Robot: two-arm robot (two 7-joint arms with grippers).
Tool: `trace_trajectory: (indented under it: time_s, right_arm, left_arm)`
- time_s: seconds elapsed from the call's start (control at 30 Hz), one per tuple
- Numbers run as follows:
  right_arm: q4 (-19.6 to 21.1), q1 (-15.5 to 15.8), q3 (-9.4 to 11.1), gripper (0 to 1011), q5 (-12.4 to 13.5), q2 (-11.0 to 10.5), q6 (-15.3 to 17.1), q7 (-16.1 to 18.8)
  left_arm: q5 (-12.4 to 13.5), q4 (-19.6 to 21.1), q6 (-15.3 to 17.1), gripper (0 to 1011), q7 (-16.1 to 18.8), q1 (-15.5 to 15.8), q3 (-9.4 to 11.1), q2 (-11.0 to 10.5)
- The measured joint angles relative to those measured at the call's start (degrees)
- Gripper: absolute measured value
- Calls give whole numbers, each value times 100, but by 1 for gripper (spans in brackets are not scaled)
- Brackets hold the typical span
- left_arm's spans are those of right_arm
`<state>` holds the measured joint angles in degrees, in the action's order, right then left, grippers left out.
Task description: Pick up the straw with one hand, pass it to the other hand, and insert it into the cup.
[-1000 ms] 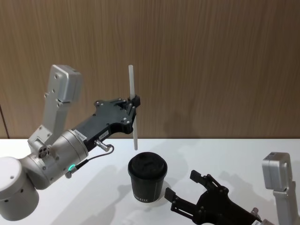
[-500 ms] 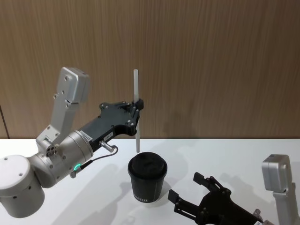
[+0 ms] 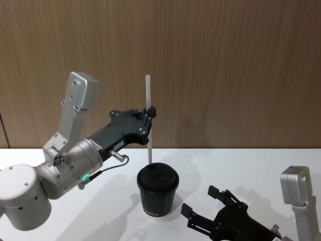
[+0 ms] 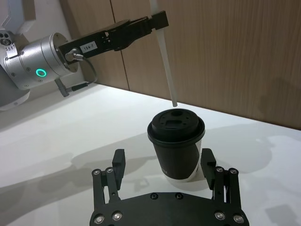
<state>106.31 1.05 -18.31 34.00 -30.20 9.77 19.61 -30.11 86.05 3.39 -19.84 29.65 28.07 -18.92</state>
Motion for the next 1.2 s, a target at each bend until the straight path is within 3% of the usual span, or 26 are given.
trace_trajectory:
  time_s: [1.2]
  right_arm:
    - [-104,-37,-57,1001,174,-131,-42,-84]
  left_arm:
    - [53,-95,111,8,-210,-32,-122,145]
